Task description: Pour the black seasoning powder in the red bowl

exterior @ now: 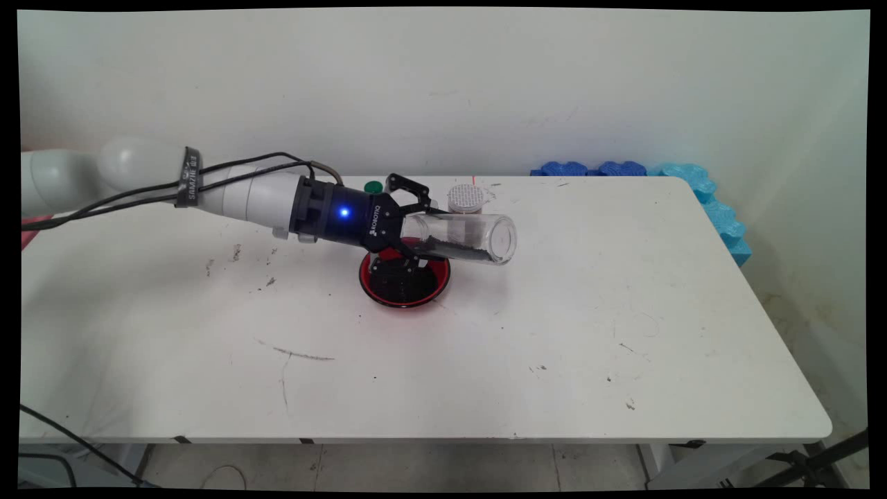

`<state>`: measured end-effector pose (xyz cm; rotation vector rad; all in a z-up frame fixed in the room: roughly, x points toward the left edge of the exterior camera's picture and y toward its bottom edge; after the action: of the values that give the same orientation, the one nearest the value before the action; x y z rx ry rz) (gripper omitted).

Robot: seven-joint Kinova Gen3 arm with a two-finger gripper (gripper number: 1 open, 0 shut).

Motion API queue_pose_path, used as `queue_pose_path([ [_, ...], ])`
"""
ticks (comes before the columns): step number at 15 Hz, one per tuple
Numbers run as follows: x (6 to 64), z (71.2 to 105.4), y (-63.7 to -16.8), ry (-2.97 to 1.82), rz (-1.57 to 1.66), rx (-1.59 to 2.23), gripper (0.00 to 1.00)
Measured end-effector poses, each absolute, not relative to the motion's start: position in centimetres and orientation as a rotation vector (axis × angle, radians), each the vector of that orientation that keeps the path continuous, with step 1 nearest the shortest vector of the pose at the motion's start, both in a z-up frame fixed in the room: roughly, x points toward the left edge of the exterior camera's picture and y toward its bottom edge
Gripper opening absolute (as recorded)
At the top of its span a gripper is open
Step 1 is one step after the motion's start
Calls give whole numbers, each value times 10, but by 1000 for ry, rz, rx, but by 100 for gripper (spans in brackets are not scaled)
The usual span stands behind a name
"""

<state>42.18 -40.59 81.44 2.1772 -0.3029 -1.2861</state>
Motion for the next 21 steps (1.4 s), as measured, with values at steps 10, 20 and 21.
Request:
queue_pose_path([
  [10,426,809,-412,-161,-1318,2194,0],
  [20,432,804,-414,-36,-1371,2193,0],
  [21,432,804,-414,-23,-1377,2192,0],
])
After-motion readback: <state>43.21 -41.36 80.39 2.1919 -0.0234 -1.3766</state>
